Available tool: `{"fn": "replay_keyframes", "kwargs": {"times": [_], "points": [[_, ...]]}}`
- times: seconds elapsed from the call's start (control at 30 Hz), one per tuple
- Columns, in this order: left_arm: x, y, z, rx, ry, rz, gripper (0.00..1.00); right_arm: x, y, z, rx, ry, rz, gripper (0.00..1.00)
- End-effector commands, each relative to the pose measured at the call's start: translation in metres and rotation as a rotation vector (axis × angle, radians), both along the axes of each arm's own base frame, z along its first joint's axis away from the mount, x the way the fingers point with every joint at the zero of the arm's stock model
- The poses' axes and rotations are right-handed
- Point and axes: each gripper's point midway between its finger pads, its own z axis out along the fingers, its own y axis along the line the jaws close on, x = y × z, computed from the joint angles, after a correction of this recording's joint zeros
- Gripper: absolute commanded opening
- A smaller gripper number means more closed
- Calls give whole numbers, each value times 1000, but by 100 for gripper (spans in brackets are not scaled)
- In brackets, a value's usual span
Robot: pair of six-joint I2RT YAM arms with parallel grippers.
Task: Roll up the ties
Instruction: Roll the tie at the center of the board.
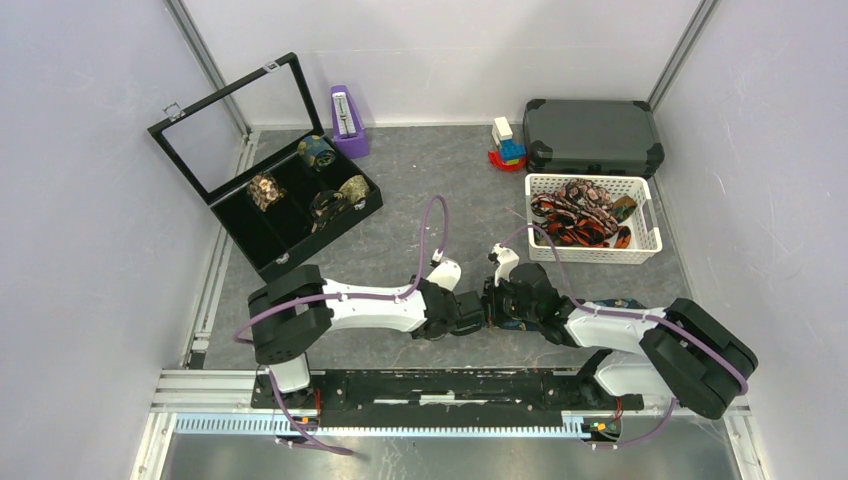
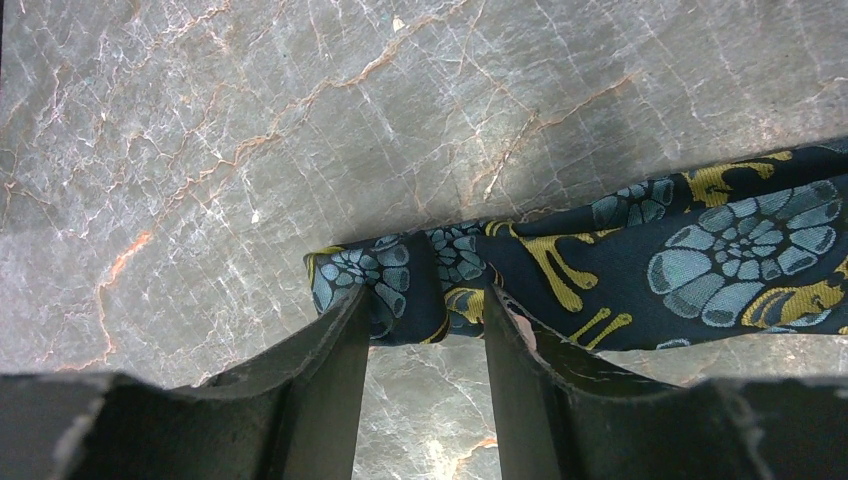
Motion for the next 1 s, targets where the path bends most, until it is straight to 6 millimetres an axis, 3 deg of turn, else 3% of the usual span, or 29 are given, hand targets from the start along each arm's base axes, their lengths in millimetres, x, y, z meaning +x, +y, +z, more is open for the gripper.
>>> {"fn": "replay_keyframes", "kwargs": {"times": [0.0, 0.2, 0.4, 0.63, 0.73, 0.83, 0.97], "points": [[3, -12, 21, -70, -19, -1, 53, 7, 0, 10, -17, -39, -5, 0], [5, -13, 27, -81, -33, 4, 53, 9, 3, 21, -7, -56, -2, 0], [6, -11, 34, -95, -47, 16, 53, 11, 8, 32, 12, -75, 8, 8], [4, -14, 62, -172, -49, 7, 52, 12, 25, 50, 42, -103, 43, 14], [2, -6, 77, -195, -63, 11, 54, 11, 38, 60, 61, -118, 68, 25], [0, 8, 84, -225, -68, 24, 62, 7, 53, 70, 82, -124, 95, 34], [-3, 29, 77, -284, -43, 56, 66, 2, 78, 81, 118, -121, 130, 45]]}}
